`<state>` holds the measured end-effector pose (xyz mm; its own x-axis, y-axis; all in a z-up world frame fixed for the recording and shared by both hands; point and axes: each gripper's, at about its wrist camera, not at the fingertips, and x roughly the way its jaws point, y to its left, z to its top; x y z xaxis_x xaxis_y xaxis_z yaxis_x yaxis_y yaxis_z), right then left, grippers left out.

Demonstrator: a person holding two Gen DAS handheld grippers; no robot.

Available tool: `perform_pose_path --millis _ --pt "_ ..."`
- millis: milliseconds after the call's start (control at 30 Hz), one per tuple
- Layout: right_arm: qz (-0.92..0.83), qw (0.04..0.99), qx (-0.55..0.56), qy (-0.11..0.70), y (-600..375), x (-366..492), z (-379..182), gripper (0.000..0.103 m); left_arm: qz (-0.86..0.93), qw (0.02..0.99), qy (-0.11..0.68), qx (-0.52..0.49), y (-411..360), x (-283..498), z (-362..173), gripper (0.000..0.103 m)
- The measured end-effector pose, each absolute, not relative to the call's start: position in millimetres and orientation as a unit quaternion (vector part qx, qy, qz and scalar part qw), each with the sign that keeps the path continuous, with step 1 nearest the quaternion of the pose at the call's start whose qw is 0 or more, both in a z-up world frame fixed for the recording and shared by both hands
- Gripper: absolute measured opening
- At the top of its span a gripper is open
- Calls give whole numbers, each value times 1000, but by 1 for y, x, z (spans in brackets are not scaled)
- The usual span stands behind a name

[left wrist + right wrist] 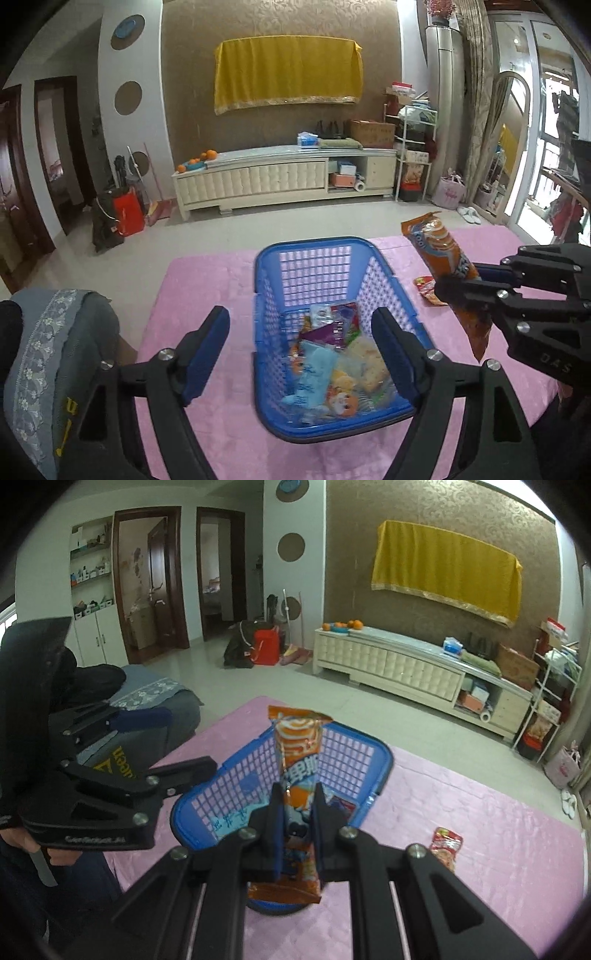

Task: Organize snacks
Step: 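Carry the orange stick snack over the basket and open the right gripper, then move the right gripper to the red cracker bag and grasp it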

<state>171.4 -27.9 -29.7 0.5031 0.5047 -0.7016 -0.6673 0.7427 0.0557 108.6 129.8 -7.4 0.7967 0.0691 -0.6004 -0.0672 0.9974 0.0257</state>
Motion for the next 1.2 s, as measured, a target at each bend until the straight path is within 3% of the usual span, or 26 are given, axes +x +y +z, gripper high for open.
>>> perform_pose_path --millis 800,833,900,967,1033,1067,1200 --pt "332 830 -120 432 7 208 -89 19 37 933 357 -18 159 136 -48 88" --pt "324 834 -130 429 8 207 -89 21 39 933 358 -20 159 135 -50 88" --pt "330 829 -126 433 6 205 -90 36 38 931 362 -24 159 134 -52 88" --pt "332 832 -125 426 3 202 -87 72 42 930 365 -25 158 132 -52 88" --pt "329 838 -123 418 -2 199 -81 80 42 930 364 -25 158 130 -49 93" --pt "326 842 -123 412 -5 197 -77 82 40 931 363 -27 157 129 -45 101" --pt "317 858 -128 383 -15 191 -61 92 37 936 350 -27 152 126 -32 103"
